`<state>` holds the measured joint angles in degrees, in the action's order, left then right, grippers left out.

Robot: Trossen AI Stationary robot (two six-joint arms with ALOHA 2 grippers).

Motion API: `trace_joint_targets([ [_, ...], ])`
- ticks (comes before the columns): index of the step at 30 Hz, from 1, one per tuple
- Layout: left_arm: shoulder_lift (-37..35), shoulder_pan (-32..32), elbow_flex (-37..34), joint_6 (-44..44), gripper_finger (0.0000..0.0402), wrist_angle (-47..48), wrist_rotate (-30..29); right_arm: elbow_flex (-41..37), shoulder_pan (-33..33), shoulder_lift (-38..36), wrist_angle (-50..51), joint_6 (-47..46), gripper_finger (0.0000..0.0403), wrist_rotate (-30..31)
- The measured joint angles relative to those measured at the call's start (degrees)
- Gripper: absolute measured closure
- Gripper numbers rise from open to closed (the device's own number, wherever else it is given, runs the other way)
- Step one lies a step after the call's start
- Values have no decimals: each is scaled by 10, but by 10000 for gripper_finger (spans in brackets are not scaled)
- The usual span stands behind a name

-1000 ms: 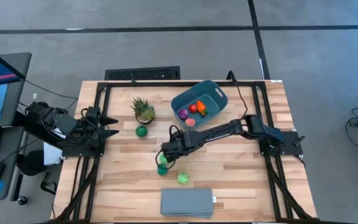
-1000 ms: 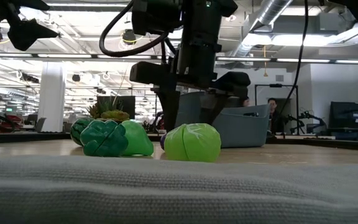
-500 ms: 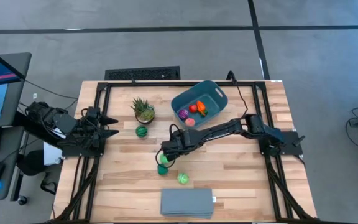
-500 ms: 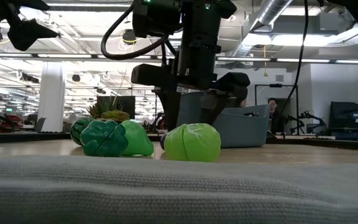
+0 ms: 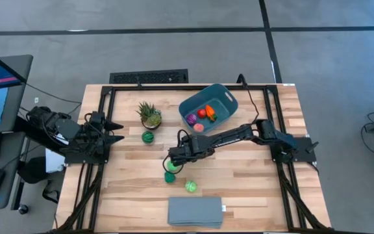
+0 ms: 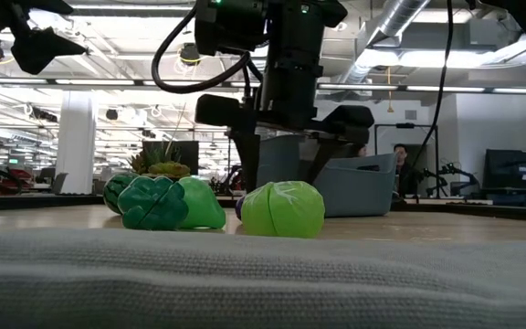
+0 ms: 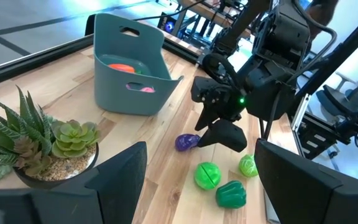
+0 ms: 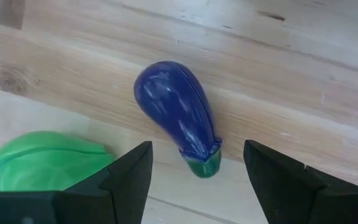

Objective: Pick and placing Produce into tupperware
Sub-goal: Put the eggplant into the bin

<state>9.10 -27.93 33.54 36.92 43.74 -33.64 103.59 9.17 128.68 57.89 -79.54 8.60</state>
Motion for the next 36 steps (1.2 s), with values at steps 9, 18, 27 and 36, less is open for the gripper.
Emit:
trace_joint_targets([
  [9,0,0,0,0,116,-7,0,0,1,0,-7,50,127,0],
  [18,0,0,0,0,116,-7,0,-9,0,0,-25,60,127,-1],
  [27,0,0,0,-1,116,-7,0,-43,9,0,-51,26,127,-11],
  [36,0,0,0,-4,116,-7,-7,-43,6,0,-73,73,127,3],
])
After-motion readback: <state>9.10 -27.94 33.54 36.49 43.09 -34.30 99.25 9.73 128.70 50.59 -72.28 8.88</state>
